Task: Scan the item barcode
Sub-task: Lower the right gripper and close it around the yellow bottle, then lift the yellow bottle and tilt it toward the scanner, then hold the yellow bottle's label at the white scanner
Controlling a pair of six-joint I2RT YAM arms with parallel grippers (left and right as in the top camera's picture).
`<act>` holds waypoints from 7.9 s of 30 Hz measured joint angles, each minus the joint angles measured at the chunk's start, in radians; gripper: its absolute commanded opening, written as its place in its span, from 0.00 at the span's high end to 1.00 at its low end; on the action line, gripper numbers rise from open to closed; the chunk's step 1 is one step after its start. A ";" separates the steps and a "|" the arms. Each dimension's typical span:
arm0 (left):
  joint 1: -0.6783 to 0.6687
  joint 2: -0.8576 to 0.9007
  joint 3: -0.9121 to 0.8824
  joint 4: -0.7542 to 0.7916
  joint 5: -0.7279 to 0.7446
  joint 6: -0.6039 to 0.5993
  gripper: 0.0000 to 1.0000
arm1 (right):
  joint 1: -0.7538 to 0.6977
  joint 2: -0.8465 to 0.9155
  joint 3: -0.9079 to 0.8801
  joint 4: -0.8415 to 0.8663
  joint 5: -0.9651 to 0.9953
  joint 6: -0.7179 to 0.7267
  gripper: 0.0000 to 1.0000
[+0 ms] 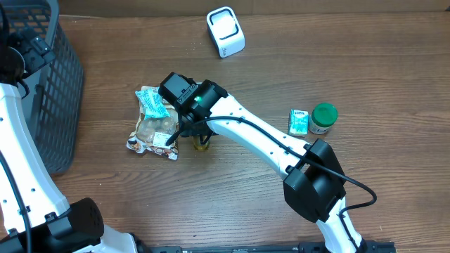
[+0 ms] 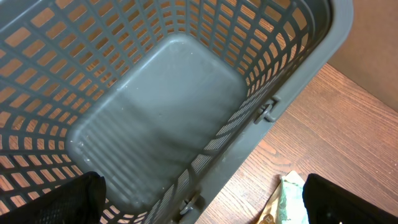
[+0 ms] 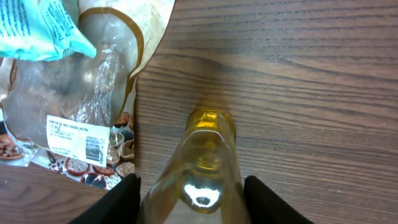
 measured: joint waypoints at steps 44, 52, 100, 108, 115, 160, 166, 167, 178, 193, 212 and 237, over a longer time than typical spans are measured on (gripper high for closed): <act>0.000 0.000 0.000 0.000 0.000 0.000 0.01 | -0.050 0.000 0.017 -0.023 -0.135 -0.036 0.89; 0.000 0.000 0.000 0.000 0.000 0.000 0.00 | -0.203 -0.015 0.021 -0.045 -0.483 -0.200 0.89; 0.000 0.000 0.000 0.000 0.000 0.000 0.01 | -0.415 -0.035 0.027 -0.272 -1.139 -0.863 0.89; 0.000 0.000 0.000 0.000 0.000 0.000 0.01 | -0.415 -0.035 0.027 -0.279 -1.141 -0.863 0.89; 0.000 0.000 0.000 0.000 0.000 0.000 0.00 | -0.415 -0.035 0.027 -0.279 -1.142 -0.863 0.89; 0.000 0.000 0.000 0.000 0.000 0.000 0.00 | -0.415 -0.035 0.027 -0.183 -0.683 -0.908 0.92; 0.000 0.000 0.000 0.000 0.000 0.000 0.00 | -0.415 -0.035 0.027 -0.022 -0.390 -0.853 0.96; 0.000 0.000 0.000 0.000 0.000 0.000 0.01 | -0.415 -0.035 0.027 0.029 -0.332 -0.840 0.96; 0.000 0.000 0.000 0.000 0.000 0.000 0.00 | -0.416 -0.035 0.122 0.346 -0.042 -0.814 0.96; 0.000 0.000 0.000 0.000 0.000 0.000 0.00 | -0.367 -0.029 0.134 0.776 0.334 -1.028 0.96; 0.000 0.000 0.000 0.000 0.000 0.000 0.00 | -0.231 0.313 0.136 1.151 0.729 -1.452 0.96; 0.000 0.000 0.000 0.000 0.000 0.000 0.00 | -0.238 0.375 0.136 1.205 0.781 -1.467 0.96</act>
